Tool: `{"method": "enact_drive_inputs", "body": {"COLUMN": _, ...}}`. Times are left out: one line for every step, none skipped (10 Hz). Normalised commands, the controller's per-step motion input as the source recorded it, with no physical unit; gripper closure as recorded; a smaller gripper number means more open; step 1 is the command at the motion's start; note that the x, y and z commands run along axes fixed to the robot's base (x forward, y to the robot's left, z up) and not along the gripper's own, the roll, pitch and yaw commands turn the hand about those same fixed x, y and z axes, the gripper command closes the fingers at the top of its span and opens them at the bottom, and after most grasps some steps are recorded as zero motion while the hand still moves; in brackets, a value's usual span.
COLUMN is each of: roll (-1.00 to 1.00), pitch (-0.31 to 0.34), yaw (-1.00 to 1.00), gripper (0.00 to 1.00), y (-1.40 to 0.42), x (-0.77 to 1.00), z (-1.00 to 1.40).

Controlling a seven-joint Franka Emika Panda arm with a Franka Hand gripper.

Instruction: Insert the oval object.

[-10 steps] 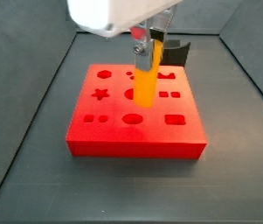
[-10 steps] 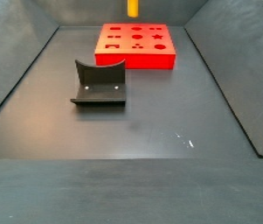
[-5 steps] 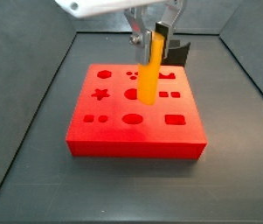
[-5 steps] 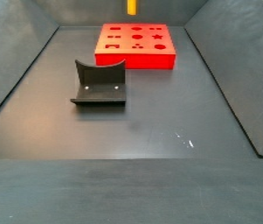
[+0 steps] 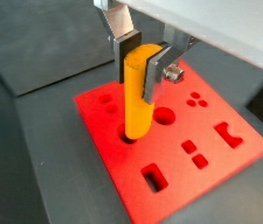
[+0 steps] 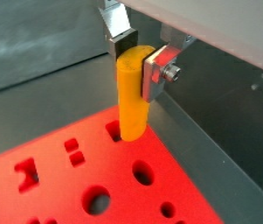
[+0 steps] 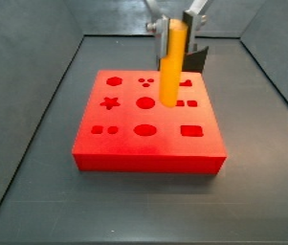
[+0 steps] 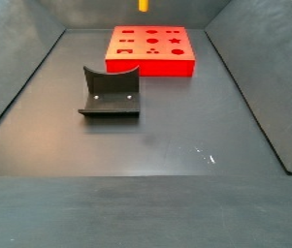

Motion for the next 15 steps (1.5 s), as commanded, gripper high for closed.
{"method": "enact_drive_inputs", "body": {"roll": -0.06, "pitch": 0.000, "yaw": -0.97, "gripper": 1.00, "y": 0.03, "x": 0.16, "z": 0.21}}
{"method": "enact_drive_inputs", "body": {"roll": -0.06, "pitch": 0.000, "yaw": -0.97, "gripper": 1.00, "y": 0.03, "x": 0.16, "z": 0.21}}
{"method": "enact_drive_inputs", "body": {"roll": -0.06, "pitch": 0.000, "yaw": -0.97, "gripper": 1.00, "y": 0.03, "x": 0.16, "z": 0.21}}
{"method": "enact_drive_inputs", "body": {"roll": -0.06, "pitch": 0.000, "yaw": -0.96, "gripper": 1.00, "y": 0.03, "x": 0.17, "z": 0.22}}
{"method": "enact_drive_inputs", "body": {"roll": -0.06, "pitch": 0.000, "yaw": -0.95, "gripper": 1.00, "y": 0.05, "x": 0.18, "z": 0.19}}
{"method": "enact_drive_inputs", "body": {"roll": -0.04, "pitch": 0.000, "yaw": -0.97, "gripper": 1.00, "y": 0.05, "x": 0.16, "z": 0.14}}
{"method": "enact_drive_inputs", "body": {"roll": -0.01, "pitch": 0.000, "yaw": -1.00, "gripper": 1.00, "y": 0.03, "x": 0.09, "z": 0.10}}
{"method": "enact_drive_inputs", "body": {"roll": 0.00, "pitch": 0.000, "yaw": -1.00, "gripper": 1.00, "y": 0.00, "x": 0.01, "z": 0.08}}
{"method": "enact_drive_inputs", "body": {"roll": 0.00, "pitch": 0.000, "yaw": -1.00, "gripper": 1.00, "y": 0.00, "x": 0.00, "z": 0.04}}
{"method": "enact_drive_inputs", "body": {"roll": 0.00, "pitch": 0.000, "yaw": -1.00, "gripper": 1.00, "y": 0.00, "x": 0.00, "z": 0.02}}
{"method": "enact_drive_inputs", "body": {"roll": 0.00, "pitch": 0.000, "yaw": -1.00, "gripper": 1.00, "y": 0.00, "x": 0.00, "z": 0.01}}
{"method": "enact_drive_inputs", "body": {"roll": 0.00, "pitch": 0.000, "yaw": -1.00, "gripper": 1.00, "y": 0.00, "x": 0.00, "z": 0.00}}
{"method": "enact_drive_inputs", "body": {"roll": 0.01, "pitch": 0.007, "yaw": -1.00, "gripper": 1.00, "y": 0.00, "x": 0.00, "z": 0.00}}
{"method": "enact_drive_inputs", "body": {"roll": 0.01, "pitch": 0.013, "yaw": -1.00, "gripper": 1.00, "y": 0.00, "x": 0.00, "z": 0.00}}
{"method": "enact_drive_inputs", "body": {"roll": 0.03, "pitch": 0.026, "yaw": -1.00, "gripper": 1.00, "y": 0.00, "x": 0.00, "z": 0.00}}
